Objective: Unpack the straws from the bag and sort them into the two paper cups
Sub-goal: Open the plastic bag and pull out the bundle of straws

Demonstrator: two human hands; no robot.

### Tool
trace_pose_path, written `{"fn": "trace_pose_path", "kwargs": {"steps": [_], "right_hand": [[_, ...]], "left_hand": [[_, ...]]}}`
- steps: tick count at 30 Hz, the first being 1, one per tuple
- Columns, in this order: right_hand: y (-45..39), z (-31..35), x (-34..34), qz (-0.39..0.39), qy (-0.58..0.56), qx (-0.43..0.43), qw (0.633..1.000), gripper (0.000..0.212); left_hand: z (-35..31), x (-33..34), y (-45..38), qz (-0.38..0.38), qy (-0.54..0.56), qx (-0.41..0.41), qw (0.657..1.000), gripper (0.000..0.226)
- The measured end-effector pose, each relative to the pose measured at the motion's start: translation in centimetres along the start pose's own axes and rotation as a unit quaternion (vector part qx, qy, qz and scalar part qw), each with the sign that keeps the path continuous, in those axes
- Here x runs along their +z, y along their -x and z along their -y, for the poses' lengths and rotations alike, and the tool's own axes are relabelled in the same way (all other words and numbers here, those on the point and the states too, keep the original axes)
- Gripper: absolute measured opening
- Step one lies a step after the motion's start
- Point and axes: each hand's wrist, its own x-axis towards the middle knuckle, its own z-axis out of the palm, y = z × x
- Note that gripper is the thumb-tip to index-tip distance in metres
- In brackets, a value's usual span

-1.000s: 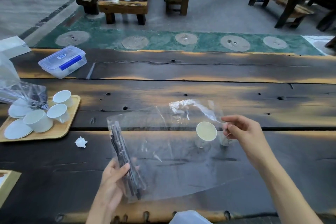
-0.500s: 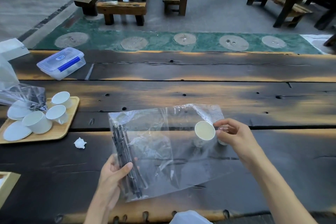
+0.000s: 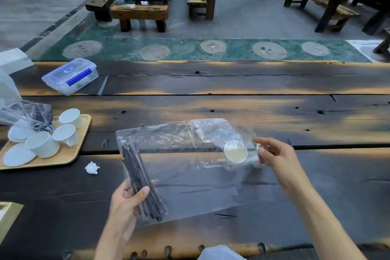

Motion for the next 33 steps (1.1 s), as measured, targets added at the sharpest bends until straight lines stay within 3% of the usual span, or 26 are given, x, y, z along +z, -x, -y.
{"fn": "trace_pose_path", "kwargs": {"steps": [4, 7, 11, 16, 18, 20, 21, 23, 24, 27, 29, 31, 33], "right_hand": [[0.1, -0.2, -0.2, 0.012, -0.009, 0.022, 1.0, 0.034], [0.2, -0.1, -0.4, 0.014, -0.022, 0.048, 0.998, 0.038], [0.4, 0.2, -0.4, 0.024, -0.042, 0.068, 0.996, 0.032], [0.8, 0.3, -0.6, 0.026, -0.029, 0.068, 0.997, 0.025], [1.0, 0.1, -0.7, 0.012, 0.02, 0.045, 0.999, 0.02], [1.1, -0.5, -0.7, -0.061, 0.141, 0.018, 0.988, 0.013], [1.2, -0.9, -0.7, -0.106, 0.224, -0.011, 0.969, 0.009], [1.3, -1.3, -0.5, -0.164, 0.344, -0.087, 0.92, 0.004], [1.2, -1.4, -0.5, -0.166, 0.356, -0.108, 0.913, 0.004], [1.1, -0.8, -0.7, -0.117, 0.276, -0.085, 0.95, 0.013], [1.5, 0.3, -1.0, -0.048, 0.133, -0.045, 0.989, 0.02], [2.1, 1.0, -1.0, 0.015, 0.018, 0.01, 1.0, 0.027], [2.3, 1.5, -1.3, 0.053, 0.002, 0.033, 0.998, 0.028]], "left_hand": [[-0.3, -0.4, 0.0, 0.01, -0.027, 0.006, 1.0, 0.074], [-0.6, -0.2, 0.2, 0.022, -0.044, -0.001, 0.999, 0.084], [-1.0, 0.2, 0.5, 0.036, -0.035, 0.0, 0.999, 0.08], [-1.5, 1.2, 0.8, 0.059, -0.046, -0.012, 0.997, 0.045], [-1.6, 1.3, 0.8, 0.061, -0.041, -0.002, 0.997, 0.053], [-1.7, 1.5, 1.0, 0.054, -0.05, 0.009, 0.997, 0.079], [-1.8, 1.7, 1.1, 0.05, -0.058, 0.011, 0.997, 0.081], [-1.9, 2.2, 1.4, 0.061, -0.073, 0.012, 0.995, 0.061], [-2.0, 2.6, 1.5, 0.061, -0.078, 0.012, 0.995, 0.049], [-2.2, 2.9, 1.5, 0.051, -0.103, 0.015, 0.993, 0.034], [-2.3, 3.1, 1.5, 0.039, -0.111, 0.013, 0.993, 0.03], [-2.1, 2.8, 1.3, 0.034, -0.102, 0.003, 0.994, 0.027], [-1.9, 2.8, 1.4, 0.034, -0.095, 0.0, 0.995, 0.032]]}}
